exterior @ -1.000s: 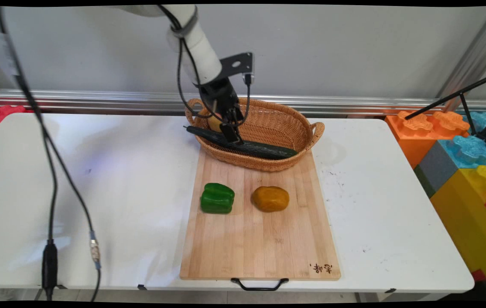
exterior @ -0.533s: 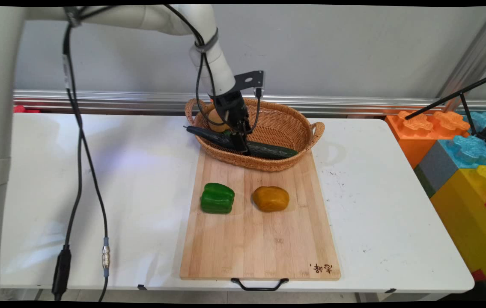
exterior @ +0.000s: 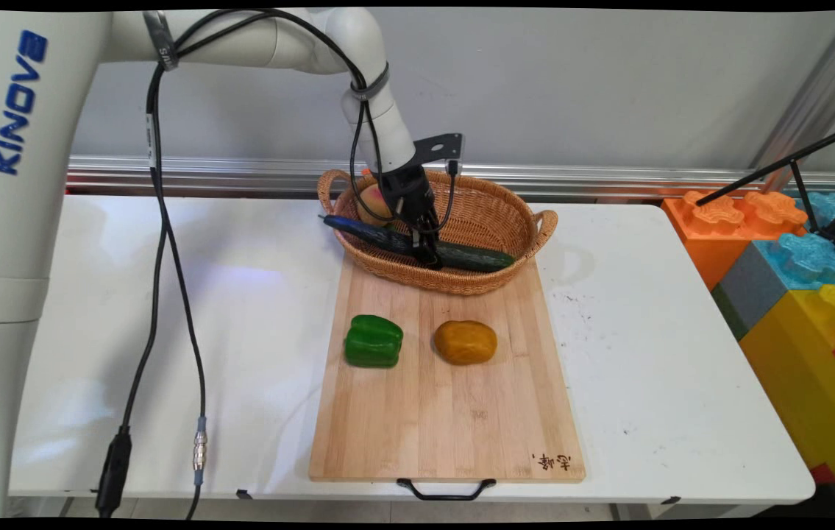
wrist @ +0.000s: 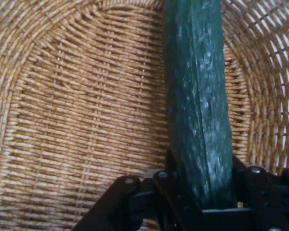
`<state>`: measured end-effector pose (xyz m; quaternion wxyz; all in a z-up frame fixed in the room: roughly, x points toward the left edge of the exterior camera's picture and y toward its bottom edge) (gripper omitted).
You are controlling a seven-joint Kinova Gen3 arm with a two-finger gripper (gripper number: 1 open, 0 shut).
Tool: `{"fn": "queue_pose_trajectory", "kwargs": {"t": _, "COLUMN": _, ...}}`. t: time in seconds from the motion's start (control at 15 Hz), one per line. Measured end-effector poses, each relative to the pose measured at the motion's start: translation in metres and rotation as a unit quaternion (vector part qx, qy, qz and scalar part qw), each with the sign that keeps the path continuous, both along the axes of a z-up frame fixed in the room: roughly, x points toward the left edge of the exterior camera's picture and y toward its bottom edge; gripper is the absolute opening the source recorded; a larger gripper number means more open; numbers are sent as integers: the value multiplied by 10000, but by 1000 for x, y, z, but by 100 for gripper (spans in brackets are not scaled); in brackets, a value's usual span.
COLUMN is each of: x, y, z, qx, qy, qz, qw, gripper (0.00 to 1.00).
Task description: Place the picked object on the cutting board
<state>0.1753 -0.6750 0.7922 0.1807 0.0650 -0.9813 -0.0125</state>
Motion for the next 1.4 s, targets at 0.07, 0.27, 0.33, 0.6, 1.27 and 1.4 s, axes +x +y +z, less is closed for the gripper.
{"fn": "queue_pose_trajectory", "kwargs": {"t": 0.07, "x": 0, "y": 0, "z": 1, "qx": 20, "qy": 10, "qz": -35, "qw": 10000, "gripper": 0}}
{"fn": "queue_pose_trajectory", "kwargs": {"t": 0.27, "x": -1, "y": 2, "z": 10, "qx": -53, "qy": 24, "qz": -139, "qw": 9999, "gripper": 0}}
{"fn": "queue_pose_trajectory", "kwargs": {"t": 0.33, "x": -2, "y": 3, "z": 13, "qx": -97, "qy": 22, "qz": -157, "qw": 9998, "gripper": 0}}
{"fn": "queue_pose_trajectory", "kwargs": {"t": 0.6, "x": -5, "y": 9, "z": 42, "qx": -576, "qy": -16, "qz": -206, "qw": 9981, "gripper": 0}}
{"fn": "queue_pose_trajectory", "kwargs": {"t": 1.27, "x": -24, "y": 97, "z": 144, "qx": -1278, "qy": 68, "qz": 118, "qw": 9917, "gripper": 0}}
{"fn": "queue_pose_trajectory", "kwargs": {"t": 1.4, "x": -29, "y": 132, "z": 154, "qx": -1102, "qy": 99, "qz": 144, "qw": 9938, "gripper": 0}}
